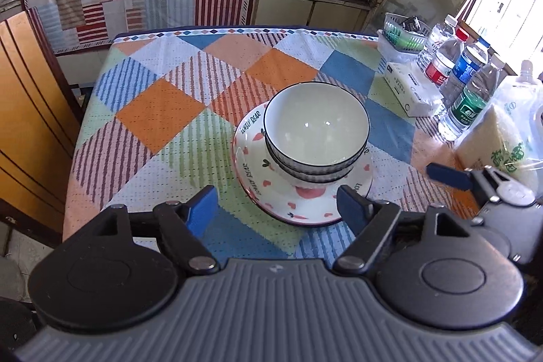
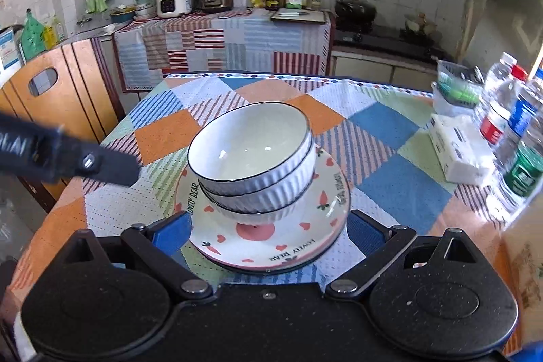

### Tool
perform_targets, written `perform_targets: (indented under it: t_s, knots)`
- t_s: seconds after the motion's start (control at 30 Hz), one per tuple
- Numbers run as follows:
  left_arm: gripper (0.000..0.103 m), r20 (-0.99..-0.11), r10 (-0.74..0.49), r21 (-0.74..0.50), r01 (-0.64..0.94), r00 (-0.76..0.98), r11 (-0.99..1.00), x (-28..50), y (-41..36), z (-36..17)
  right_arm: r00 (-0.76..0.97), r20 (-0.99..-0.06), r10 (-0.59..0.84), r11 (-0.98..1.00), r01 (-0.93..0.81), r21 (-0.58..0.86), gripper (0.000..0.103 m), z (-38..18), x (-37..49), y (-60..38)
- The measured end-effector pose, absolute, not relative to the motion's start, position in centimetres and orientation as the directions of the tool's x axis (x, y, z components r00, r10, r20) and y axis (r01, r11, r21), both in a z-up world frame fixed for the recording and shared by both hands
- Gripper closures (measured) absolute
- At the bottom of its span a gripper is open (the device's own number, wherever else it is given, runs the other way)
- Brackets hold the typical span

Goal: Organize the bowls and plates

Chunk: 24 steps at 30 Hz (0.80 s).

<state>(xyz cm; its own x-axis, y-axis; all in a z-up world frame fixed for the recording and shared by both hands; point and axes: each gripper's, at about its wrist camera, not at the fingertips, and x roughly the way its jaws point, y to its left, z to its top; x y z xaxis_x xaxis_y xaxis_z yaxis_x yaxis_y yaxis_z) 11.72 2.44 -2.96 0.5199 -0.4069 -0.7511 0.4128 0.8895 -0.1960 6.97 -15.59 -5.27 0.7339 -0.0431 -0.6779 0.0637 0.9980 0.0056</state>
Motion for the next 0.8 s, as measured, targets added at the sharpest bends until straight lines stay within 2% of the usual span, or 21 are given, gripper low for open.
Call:
perform_targets:
  t_s: [0.2,0.43,0.63,0.8]
  knots:
    - [0.017,-0.746,-0.381,-0.169,0.399,0.546,0.901,9.8,2.9,-1.9,0.74,-0.664,-0.106,0.994,0.071,-0.079,0.004,-2.8,4.5,-15.8]
    - [0.011,-0.756,-0.34,-0.111,0.402,0.56,0.909,8.3,2.8,-0.9,0.753,-0.646,-0.125,0.992,0.091,-0.087,0.003,0.0,2.5,-15.7]
    - [0.009,-0.772,-0.284,-0.061,0.378,0.569,0.924,7.3,2.5,-0.2,0.762,-0.64,-0.098,0.992,0.124,-0.004,0.003,1.2,1.2,-15.7]
    - [0.009,-0.748,-0.268,-0.041,0.36,0.607,0.932,6.4,2.7,0.7,0.789,-0.601,-0.128,0.991,0.124,-0.048,0.003,1.4,-0.4,-15.0]
